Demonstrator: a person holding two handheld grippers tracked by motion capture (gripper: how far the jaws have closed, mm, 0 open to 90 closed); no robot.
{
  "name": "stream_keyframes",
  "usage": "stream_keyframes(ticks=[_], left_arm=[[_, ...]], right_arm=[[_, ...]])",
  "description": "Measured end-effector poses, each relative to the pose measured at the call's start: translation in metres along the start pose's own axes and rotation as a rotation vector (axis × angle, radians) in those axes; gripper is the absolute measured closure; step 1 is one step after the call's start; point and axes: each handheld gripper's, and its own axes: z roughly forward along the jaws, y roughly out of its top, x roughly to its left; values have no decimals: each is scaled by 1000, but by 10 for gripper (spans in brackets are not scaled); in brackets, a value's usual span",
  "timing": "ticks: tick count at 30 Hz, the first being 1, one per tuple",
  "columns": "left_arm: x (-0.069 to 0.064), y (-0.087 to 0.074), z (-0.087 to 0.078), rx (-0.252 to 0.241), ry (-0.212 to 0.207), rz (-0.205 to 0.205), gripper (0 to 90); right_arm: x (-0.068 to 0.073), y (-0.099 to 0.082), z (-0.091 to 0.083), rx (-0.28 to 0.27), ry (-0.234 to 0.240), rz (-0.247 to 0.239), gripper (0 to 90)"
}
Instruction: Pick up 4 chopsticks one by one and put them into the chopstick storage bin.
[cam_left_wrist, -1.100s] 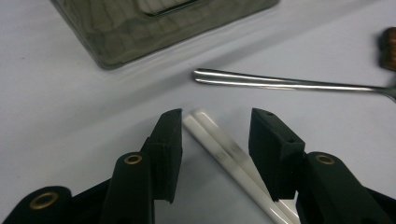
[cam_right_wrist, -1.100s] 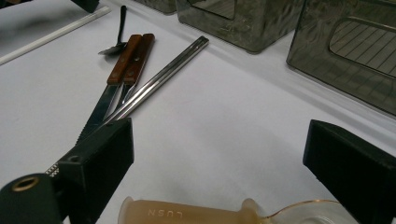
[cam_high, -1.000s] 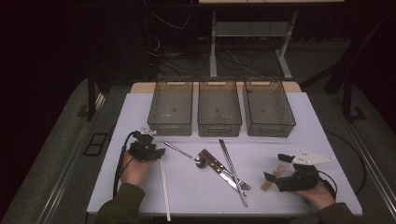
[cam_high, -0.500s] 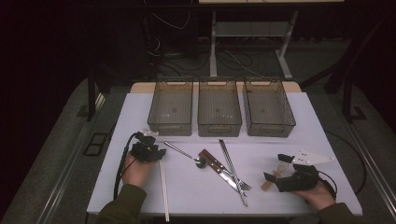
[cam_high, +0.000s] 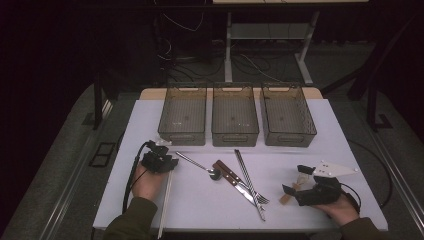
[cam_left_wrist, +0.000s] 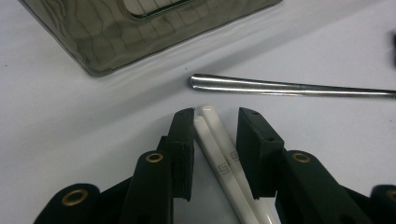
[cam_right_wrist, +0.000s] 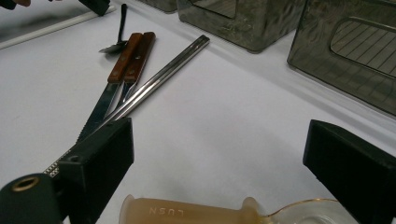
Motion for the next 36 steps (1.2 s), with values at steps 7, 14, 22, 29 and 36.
stream_keyframes(ticks=[7,14,22,29,36], left_arm=[[0,1,1,-3,-17,10,688],[0,1,2,-9,-42,20,702],[0,2,3,-12,-63,31,723],[0,2,4,-17,-91,48,737],[-1,2,4,-13,-134,79,746]], right_arm=[[0,0,0,1,1,-1,88],[0,0,0,1,1,-1,88],[0,0,0,1,1,2,88],[0,0,0,1,1,1,87],[0,0,0,1,1,1,88]])
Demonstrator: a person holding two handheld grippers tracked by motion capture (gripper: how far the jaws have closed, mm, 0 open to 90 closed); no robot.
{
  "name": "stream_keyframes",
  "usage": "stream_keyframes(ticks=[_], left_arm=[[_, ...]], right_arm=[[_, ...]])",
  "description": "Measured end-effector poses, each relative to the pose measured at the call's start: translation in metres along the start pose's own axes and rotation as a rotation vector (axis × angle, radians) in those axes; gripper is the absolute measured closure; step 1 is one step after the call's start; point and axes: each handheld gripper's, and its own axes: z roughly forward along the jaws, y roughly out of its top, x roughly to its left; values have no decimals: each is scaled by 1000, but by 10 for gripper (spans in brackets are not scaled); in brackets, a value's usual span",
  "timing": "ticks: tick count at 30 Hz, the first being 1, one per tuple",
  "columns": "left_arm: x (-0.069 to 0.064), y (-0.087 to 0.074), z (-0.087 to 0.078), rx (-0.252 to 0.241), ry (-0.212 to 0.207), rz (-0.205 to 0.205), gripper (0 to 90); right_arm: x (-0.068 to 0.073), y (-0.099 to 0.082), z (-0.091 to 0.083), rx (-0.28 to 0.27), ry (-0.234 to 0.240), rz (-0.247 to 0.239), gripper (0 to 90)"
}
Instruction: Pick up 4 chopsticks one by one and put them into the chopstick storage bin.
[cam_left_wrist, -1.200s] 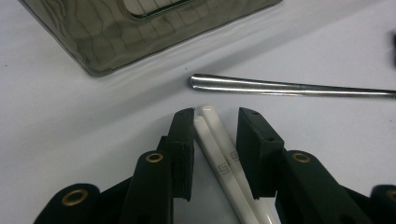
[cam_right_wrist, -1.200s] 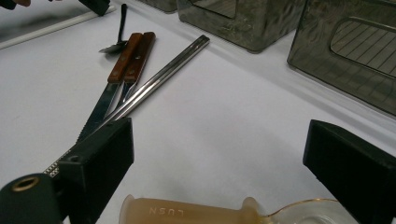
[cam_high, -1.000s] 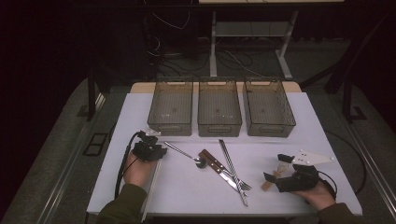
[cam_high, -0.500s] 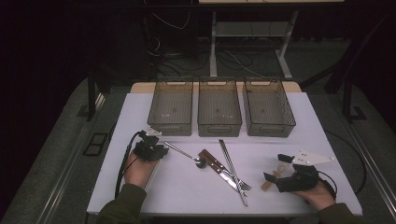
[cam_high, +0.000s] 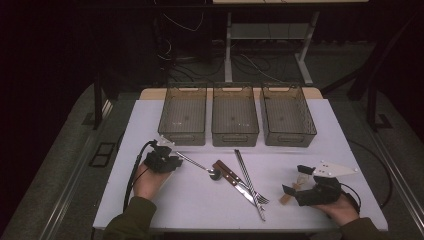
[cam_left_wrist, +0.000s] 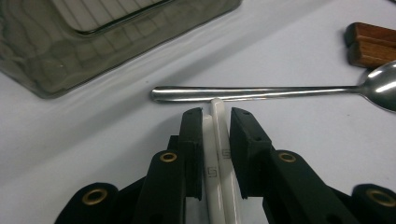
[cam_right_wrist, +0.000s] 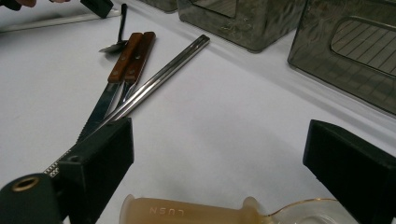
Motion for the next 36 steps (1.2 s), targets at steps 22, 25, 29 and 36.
stream_keyframes(ticks=[22,25,29,36], left_arm=[[-16,3,9,-20,-154,120,744],[-15,3,8,-23,-150,118,710],[-13,2,1,-63,-166,96,626],[-12,-13,-21,-87,-179,96,609]], right_arm=[[0,0,0,-1,1,-1,88],[0,0,0,-1,1,-3,88],[0,0,-1,-4,2,-5,88],[0,0,-1,-6,3,-1,88]])
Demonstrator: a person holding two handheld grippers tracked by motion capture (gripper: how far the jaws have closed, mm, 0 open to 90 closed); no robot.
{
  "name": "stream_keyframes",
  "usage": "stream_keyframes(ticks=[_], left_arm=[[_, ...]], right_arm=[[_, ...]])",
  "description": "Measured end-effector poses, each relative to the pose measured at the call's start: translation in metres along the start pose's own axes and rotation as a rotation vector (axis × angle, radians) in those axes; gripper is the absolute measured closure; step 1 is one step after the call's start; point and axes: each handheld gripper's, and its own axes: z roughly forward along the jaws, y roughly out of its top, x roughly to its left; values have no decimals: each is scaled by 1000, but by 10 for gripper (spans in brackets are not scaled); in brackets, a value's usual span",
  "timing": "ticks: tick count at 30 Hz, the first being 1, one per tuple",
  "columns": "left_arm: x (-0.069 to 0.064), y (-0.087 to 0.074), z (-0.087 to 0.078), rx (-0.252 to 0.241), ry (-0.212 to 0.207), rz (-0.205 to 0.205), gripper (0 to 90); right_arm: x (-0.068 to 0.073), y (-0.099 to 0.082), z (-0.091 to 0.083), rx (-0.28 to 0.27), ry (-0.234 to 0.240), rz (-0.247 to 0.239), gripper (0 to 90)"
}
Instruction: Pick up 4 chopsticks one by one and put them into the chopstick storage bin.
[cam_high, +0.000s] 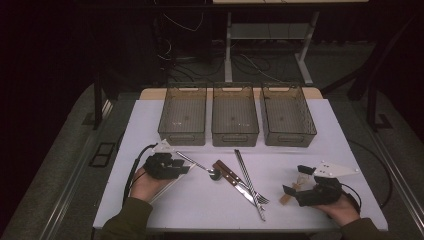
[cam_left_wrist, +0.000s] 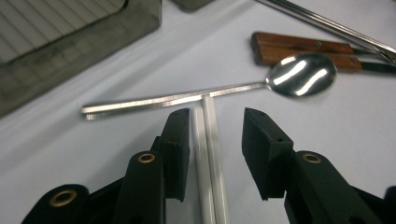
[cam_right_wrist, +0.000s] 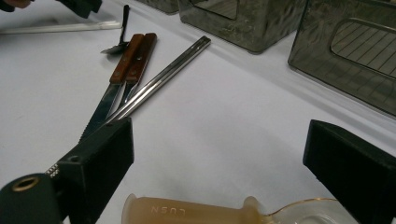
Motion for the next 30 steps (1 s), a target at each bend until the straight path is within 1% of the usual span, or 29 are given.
stream_keyframes(ticks=[1,3,5,6,9,10,12,13,15,18,22,25,27,30], left_arm=[[-1,-3,-4,-2,5,2,608],[-3,-9,-13,-23,2,-22,612],[-3,-13,-20,-32,18,-30,623],[-4,-15,-24,-44,25,-39,641],[-5,-26,-35,-53,24,-49,693],[-6,-31,-37,-61,25,-60,703],[-7,-40,-42,-48,33,-62,732],[-7,-44,-43,-48,38,-71,751],[-6,-48,-46,-54,32,-84,769],[-4,-50,-46,-50,21,-89,789],[-4,-50,-41,-23,-1,-80,811],[-4,-50,-39,2,9,-69,827],[-4,-50,-37,9,10,-79,833],[-2,-51,-36,18,16,-71,838]], right_arm=[[0,0,0,-1,0,0,88],[0,0,0,-1,-1,1,88],[0,0,0,-1,-1,-1,88],[0,0,0,0,-1,-1,88],[0,0,0,0,-1,0,88],[0,0,0,0,-2,3,88],[0,0,0,-1,-3,3,88],[0,0,-1,-1,-3,3,88],[0,0,0,2,-3,2,88],[1,0,0,3,-3,-1,88],[1,0,0,2,-4,-2,88],[0,-1,-1,0,-6,0,88],[0,-1,-1,1,-6,1,88],[0,-1,-1,1,-6,0,88]])
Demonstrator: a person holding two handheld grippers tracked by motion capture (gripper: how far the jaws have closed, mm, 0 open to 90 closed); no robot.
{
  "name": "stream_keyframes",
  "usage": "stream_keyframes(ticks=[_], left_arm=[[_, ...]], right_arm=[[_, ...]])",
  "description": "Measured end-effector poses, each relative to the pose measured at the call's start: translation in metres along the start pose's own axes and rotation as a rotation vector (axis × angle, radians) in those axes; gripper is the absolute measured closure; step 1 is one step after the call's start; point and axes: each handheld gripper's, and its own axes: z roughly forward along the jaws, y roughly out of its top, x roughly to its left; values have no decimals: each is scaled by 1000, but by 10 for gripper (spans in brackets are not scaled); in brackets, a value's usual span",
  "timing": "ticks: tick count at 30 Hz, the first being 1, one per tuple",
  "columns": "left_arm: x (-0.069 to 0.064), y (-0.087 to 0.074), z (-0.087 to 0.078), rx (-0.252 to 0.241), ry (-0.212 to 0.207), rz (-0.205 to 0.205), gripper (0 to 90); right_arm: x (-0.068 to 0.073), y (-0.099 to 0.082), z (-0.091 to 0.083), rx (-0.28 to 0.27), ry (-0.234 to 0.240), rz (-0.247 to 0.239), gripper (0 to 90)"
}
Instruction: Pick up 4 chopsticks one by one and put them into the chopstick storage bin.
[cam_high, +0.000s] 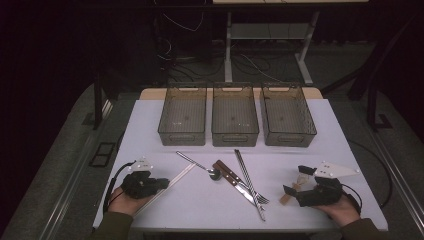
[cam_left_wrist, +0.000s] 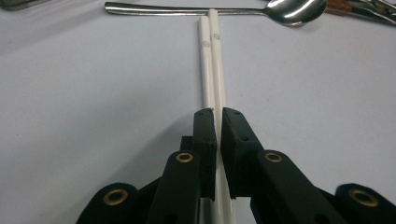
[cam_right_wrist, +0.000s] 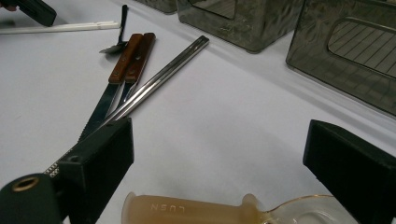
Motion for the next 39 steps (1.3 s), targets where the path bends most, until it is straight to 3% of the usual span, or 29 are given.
stream_keyframes(ticks=[5,9,11,17,26,39], left_arm=[[0,-1,3,28,14,22,830],[-3,-2,3,23,22,22,827],[-4,-2,4,29,32,51,826],[-9,-3,4,24,69,79,826],[-7,-8,4,-9,54,45,837],[-5,-6,4,-3,41,26,844]], right_arm=[[0,0,0,0,-1,1,88],[0,0,0,0,-1,0,88],[0,0,0,0,-2,1,88],[0,0,0,0,-2,2,88],[1,0,0,0,-3,1,88],[1,0,0,0,-3,3,88]])
